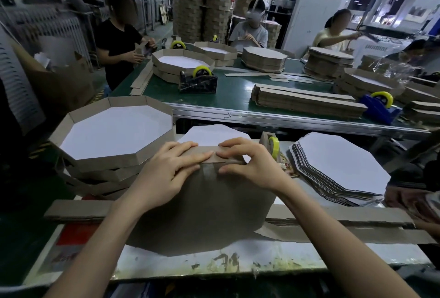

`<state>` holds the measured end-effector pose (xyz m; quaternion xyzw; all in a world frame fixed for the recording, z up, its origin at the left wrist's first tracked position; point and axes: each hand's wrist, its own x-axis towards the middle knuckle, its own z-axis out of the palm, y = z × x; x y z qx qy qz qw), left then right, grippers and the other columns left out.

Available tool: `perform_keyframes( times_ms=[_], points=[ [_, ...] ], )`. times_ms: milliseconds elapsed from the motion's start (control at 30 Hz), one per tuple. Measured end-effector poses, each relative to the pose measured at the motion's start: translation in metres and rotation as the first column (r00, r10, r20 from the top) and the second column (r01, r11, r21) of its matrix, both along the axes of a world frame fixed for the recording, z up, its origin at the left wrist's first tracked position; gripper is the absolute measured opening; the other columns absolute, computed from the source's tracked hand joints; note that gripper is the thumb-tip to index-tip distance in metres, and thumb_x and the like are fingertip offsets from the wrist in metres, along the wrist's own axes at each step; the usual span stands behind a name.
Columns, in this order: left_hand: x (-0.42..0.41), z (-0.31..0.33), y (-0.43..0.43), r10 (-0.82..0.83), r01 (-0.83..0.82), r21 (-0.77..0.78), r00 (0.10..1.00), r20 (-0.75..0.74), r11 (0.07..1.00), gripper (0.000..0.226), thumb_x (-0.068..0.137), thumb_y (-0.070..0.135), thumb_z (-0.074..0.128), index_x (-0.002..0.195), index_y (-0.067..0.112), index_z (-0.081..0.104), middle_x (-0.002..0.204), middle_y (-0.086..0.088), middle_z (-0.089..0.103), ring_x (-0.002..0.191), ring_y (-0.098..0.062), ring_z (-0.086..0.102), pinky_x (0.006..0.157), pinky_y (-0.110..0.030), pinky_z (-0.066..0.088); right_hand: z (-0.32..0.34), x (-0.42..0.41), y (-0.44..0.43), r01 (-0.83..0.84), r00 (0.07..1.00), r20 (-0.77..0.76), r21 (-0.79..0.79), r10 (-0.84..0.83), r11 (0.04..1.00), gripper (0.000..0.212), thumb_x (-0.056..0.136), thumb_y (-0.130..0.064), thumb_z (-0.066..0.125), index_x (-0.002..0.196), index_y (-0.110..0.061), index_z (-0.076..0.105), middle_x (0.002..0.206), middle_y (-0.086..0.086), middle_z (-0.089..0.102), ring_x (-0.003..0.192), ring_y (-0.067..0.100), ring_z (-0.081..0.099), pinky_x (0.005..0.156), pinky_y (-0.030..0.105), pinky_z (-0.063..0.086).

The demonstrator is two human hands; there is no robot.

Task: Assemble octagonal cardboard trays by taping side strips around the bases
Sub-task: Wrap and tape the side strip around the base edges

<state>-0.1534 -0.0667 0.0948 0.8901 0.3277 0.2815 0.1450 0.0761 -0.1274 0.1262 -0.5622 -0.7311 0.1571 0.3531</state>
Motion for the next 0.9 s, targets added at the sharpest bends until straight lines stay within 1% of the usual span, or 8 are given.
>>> perform_keyframes(
  times_ms=[100,200,300,433,600,700,767,900],
  points=[
    [0.000,-0.001,0.001,-0.001,0.002,-0.010,0.999,0.040,1.000,0.037,0.098,0.037,0.046,0.134,0.046,0.048,0.141,0.009,0.050,0.125,-0.014,0.039,0.101,-0.026,0.029,-0.005,0.001,0.000,0.009,1.000,-0.004,0.016,-0.009,1.000,0.033,0.076,-0.016,0.084,0.108,-0.012,0.076,0.123,0.005,0.065,0.118,0.017,0.057,0.103,0.038,0.045],
    [0.000,-0.003,0.004,0.005,-0.005,-0.006,1.000,0.019,1.000,0.037,0.098,0.029,0.051,0.132,0.045,0.052,0.140,0.008,0.050,0.124,-0.014,0.039,0.099,-0.024,0.028,-0.011,-0.002,0.000,-0.009,0.995,0.097,0.145,-0.005,0.989,0.038,0.077,-0.022,0.084,0.113,-0.013,0.074,0.125,0.007,0.063,0.122,0.022,0.055,0.107,0.047,0.041],
    [0.000,-0.002,0.003,-0.003,0.004,-0.026,1.000,0.025,1.000,0.042,0.098,0.027,0.052,0.132,0.051,0.044,0.140,0.008,0.050,0.124,-0.013,0.038,0.100,-0.030,0.034,-0.021,-0.010,0.001,-0.046,0.985,0.175,0.323,-0.012,0.945,0.043,0.075,-0.026,0.086,0.114,-0.013,0.073,0.117,0.010,0.056,0.115,0.027,0.051,0.105,0.033,0.038],
    [0.000,-0.001,0.004,0.002,-0.001,-0.035,1.000,0.029,0.999,0.042,0.098,0.026,0.052,0.133,0.048,0.045,0.140,0.007,0.051,0.124,-0.016,0.039,0.098,-0.027,0.031,-0.025,-0.020,0.004,-0.107,0.985,0.170,0.482,0.027,0.869,0.011,0.081,-0.023,0.079,0.089,-0.015,0.078,0.104,0.008,0.050,0.106,0.025,0.047,0.114,0.038,0.029],
    [0.001,0.002,0.004,0.010,-0.009,-0.067,1.000,0.015,0.998,0.042,0.099,0.026,0.050,0.132,0.051,0.043,0.142,0.010,0.047,0.128,-0.013,0.036,0.103,-0.033,0.034,-0.025,-0.019,0.004,-0.107,0.989,0.137,0.477,0.046,0.872,0.004,0.076,-0.019,0.083,0.078,-0.017,0.080,0.108,0.001,0.045,0.108,0.024,0.043,0.101,0.021,0.031],
    [0.001,0.003,0.002,0.020,-0.019,-0.090,1.000,0.012,0.996,0.039,0.100,0.030,0.049,0.132,0.052,0.045,0.141,0.016,0.046,0.129,-0.009,0.034,0.104,-0.035,0.035,-0.030,-0.021,0.006,-0.101,0.987,0.159,0.448,0.032,0.888,0.008,0.071,-0.014,0.087,0.075,-0.017,0.081,0.109,0.008,0.051,0.108,0.023,0.042,0.094,0.020,0.035],
    [0.003,0.004,0.000,0.050,-0.047,-0.102,0.998,0.036,0.994,0.034,0.097,0.041,0.047,0.128,0.054,0.051,0.136,0.022,0.047,0.127,-0.004,0.035,0.098,-0.031,0.036,-0.030,-0.023,0.009,-0.103,0.984,0.174,0.429,0.030,0.898,0.007,0.071,-0.015,0.087,0.074,-0.017,0.080,0.110,0.011,0.053,0.108,0.022,0.042,0.090,0.021,0.035],
    [0.015,0.006,-0.010,0.194,-0.175,-0.108,0.960,0.201,0.979,0.041,0.078,0.074,0.047,0.108,0.054,0.066,0.116,0.026,0.059,0.113,-0.003,0.047,0.081,-0.027,0.043,-0.030,-0.020,0.011,-0.136,0.976,0.213,0.438,0.044,0.889,0.009,0.071,-0.015,0.087,0.073,-0.017,0.079,0.117,0.000,0.044,0.111,0.022,0.040,0.093,0.016,0.032]
  ],
)
